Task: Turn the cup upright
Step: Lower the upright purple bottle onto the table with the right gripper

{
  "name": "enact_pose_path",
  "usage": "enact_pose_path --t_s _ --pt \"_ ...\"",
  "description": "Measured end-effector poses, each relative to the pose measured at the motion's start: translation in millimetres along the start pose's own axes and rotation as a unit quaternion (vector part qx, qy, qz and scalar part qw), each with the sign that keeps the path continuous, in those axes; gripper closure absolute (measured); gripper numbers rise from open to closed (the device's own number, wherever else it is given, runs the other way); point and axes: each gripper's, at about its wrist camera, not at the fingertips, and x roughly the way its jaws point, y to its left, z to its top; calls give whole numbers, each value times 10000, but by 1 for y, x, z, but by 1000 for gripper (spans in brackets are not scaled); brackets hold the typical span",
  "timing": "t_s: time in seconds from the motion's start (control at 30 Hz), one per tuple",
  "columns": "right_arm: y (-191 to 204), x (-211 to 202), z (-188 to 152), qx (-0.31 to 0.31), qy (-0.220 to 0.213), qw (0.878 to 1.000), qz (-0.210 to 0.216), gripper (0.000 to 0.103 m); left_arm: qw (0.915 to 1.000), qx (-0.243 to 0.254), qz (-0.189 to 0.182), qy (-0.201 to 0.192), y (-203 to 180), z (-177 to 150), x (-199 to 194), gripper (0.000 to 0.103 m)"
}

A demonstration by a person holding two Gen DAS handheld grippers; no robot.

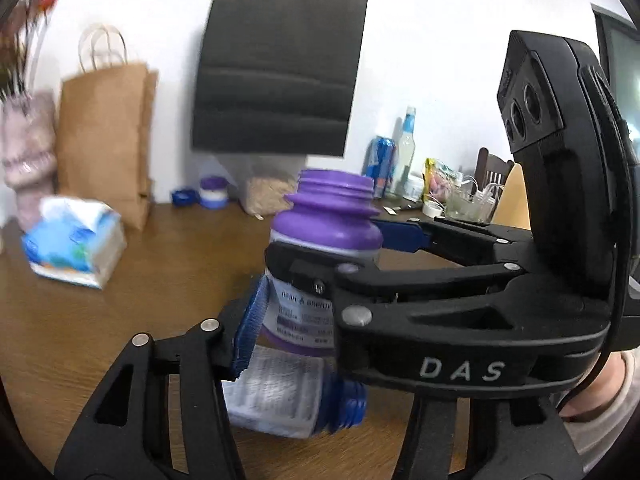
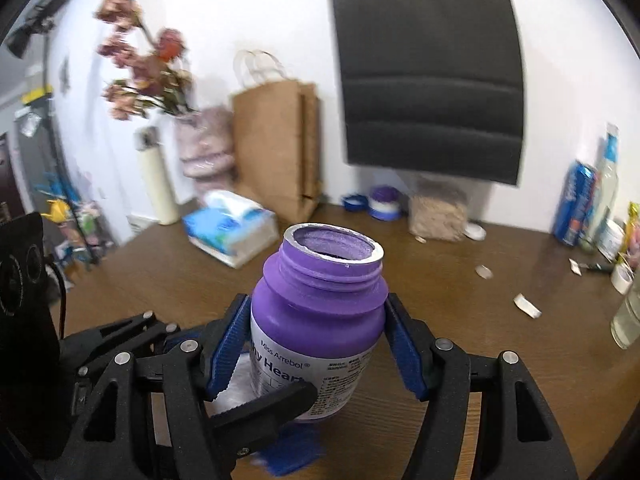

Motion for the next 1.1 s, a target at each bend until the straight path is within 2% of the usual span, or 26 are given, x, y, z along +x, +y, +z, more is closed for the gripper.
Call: enact_pose_path --t_s 0.17,0.27,0.43,0.53,0.67,0.77,0.93,1.1 --pt "47 7 5 -187 11 9967 790 33 9988 -98 482 -32 30 -7 -37 43" --pt "75 23 -5 -392 174 9944 961 33 9968 -366 691 182 48 -20 -42 42" --pt "89 33 -33 -462 518 9923 1029 33 9945 -564 691 554 50 -49 -45 43" --pt "78 31 -50 -374 643 9937 836 33 9917 -735 545 899 41 -57 -28 42" --pt "56 25 -65 -469 701 9964 120 33 9860 -697 543 1412 20 -67 -4 40" --pt "36 15 -70 -321 625 9975 -95 33 9849 -794 521 1448 12 -69 -3 29" --pt "18 4 -75 -329 519 9965 -558 33 9844 -799 626 1435 5 -71 -11 23" --pt "15 -5 -75 -203 594 9970 -451 32 9860 -536 933 1277 -4 -74 -26 19"
